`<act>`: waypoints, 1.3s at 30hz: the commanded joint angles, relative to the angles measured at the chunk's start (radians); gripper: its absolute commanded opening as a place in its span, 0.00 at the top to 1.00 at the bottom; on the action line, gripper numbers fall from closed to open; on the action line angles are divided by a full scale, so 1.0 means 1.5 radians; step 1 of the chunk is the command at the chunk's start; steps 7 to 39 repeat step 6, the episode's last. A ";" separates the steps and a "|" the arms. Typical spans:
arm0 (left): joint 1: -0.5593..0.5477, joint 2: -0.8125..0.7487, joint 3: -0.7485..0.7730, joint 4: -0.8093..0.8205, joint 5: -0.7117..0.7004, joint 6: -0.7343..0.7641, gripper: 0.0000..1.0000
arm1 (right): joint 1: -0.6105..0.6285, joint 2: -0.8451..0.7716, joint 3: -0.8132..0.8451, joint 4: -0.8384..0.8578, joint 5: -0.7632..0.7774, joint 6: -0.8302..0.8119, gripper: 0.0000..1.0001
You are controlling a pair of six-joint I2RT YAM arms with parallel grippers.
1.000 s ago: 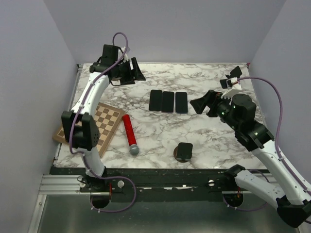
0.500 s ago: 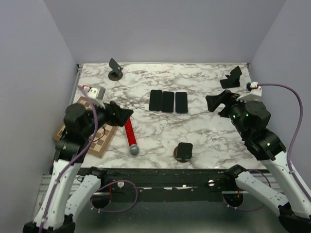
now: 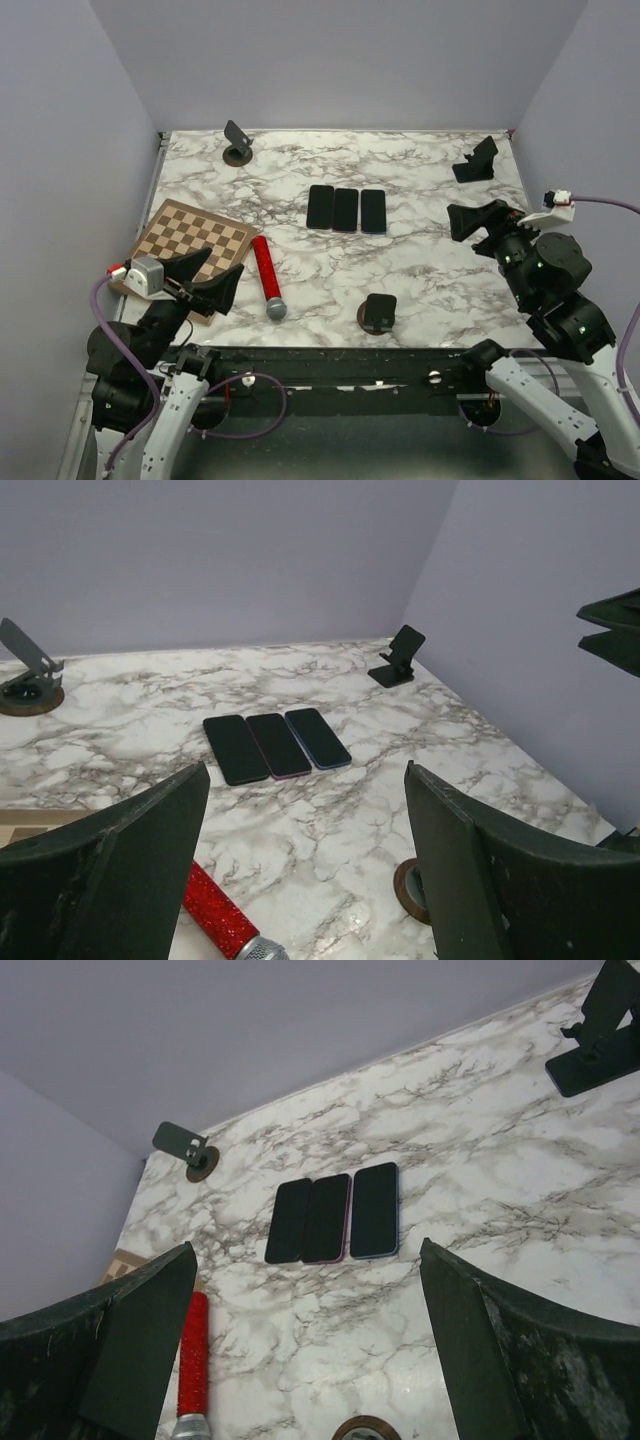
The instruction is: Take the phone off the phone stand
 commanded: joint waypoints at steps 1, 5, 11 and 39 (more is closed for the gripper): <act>-0.003 -0.022 -0.008 -0.035 -0.045 0.014 0.13 | -0.001 -0.017 -0.018 -0.029 0.021 0.020 0.00; -0.003 -0.028 -0.015 -0.042 -0.045 0.013 0.13 | -0.001 -0.022 -0.038 -0.018 0.025 0.018 0.00; -0.003 -0.028 -0.018 -0.041 -0.045 0.013 0.13 | -0.001 -0.023 -0.037 -0.017 0.024 0.017 0.00; -0.003 -0.028 -0.018 -0.041 -0.045 0.013 0.13 | -0.001 -0.023 -0.037 -0.017 0.024 0.017 0.00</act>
